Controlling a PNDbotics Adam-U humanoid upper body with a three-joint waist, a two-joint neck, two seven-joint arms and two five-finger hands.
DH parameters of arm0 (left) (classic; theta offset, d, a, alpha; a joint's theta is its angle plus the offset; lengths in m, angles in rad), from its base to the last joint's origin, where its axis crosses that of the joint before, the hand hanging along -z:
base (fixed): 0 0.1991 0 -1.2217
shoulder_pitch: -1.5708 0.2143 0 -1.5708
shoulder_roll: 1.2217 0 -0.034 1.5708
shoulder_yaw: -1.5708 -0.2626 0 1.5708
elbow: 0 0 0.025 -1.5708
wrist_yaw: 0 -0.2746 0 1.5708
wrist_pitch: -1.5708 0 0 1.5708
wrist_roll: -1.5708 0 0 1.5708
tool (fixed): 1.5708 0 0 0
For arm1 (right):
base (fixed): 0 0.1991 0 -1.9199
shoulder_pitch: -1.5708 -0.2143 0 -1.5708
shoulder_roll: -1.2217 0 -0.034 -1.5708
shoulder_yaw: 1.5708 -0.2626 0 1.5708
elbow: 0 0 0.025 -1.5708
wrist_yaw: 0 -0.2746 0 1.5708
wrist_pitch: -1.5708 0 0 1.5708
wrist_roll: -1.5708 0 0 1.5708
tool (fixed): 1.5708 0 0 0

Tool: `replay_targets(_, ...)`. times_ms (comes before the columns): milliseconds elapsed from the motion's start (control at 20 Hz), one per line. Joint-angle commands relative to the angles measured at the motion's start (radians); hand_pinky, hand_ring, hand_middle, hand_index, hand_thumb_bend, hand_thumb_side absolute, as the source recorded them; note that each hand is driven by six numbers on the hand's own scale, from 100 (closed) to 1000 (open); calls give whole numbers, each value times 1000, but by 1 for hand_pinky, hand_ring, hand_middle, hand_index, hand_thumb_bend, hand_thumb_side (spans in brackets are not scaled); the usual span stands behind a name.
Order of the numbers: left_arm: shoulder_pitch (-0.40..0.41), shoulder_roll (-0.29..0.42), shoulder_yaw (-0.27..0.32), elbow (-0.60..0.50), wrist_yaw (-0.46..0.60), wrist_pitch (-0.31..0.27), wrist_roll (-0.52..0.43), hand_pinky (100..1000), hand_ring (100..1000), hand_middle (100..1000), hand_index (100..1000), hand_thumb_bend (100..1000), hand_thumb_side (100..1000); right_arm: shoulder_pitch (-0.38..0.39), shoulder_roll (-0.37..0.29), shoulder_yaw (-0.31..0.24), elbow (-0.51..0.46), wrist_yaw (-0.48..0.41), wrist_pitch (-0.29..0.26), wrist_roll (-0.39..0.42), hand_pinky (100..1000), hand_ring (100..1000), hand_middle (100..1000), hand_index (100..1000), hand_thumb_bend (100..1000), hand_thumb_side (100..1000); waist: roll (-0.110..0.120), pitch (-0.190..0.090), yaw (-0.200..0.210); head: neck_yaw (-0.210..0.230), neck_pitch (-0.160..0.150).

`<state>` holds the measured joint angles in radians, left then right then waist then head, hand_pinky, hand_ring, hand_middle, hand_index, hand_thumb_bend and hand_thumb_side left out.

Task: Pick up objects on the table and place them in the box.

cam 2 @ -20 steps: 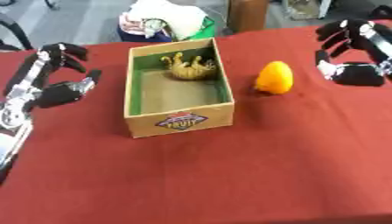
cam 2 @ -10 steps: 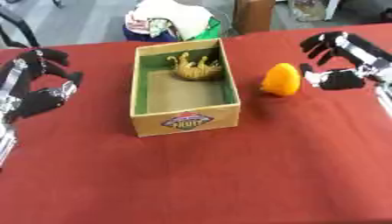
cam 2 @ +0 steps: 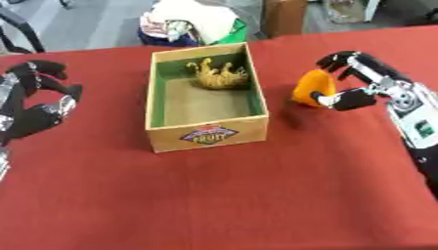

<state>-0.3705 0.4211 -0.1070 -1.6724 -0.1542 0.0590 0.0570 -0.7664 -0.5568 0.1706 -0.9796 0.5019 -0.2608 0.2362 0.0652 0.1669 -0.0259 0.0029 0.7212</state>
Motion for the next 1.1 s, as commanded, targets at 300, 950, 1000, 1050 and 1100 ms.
replay_targets(300,-8,6,12,-21,10,-2,3,720,552,587,725,362,241,-32,19,-30,73,128,19,-47,709,807,779,856,345,240,-1,-17,4,-6,4)
replay_targets(950,-7,4,10,-19,11,-1,2,719,550,586,725,359,235,-36,36,-55,81,258,120,-287,489,510,272,355,100,100,1,-17,11,-10,2)
replay_targets(1000,-7,4,10,-19,11,-1,2,719,550,586,725,357,234,-36,35,-56,76,253,122,-314,483,504,253,334,100,100,0,-17,11,-10,2)
replay_targets(1050,-6,4,11,-19,10,-1,3,719,550,586,725,356,233,-36,33,-55,69,246,123,-334,474,494,226,303,100,100,0,-17,11,-10,2)
replay_targets(1100,-6,4,11,-19,10,-1,3,719,550,585,725,355,233,-36,31,-52,60,236,123,-347,473,493,221,298,100,100,-1,-17,11,-9,2)
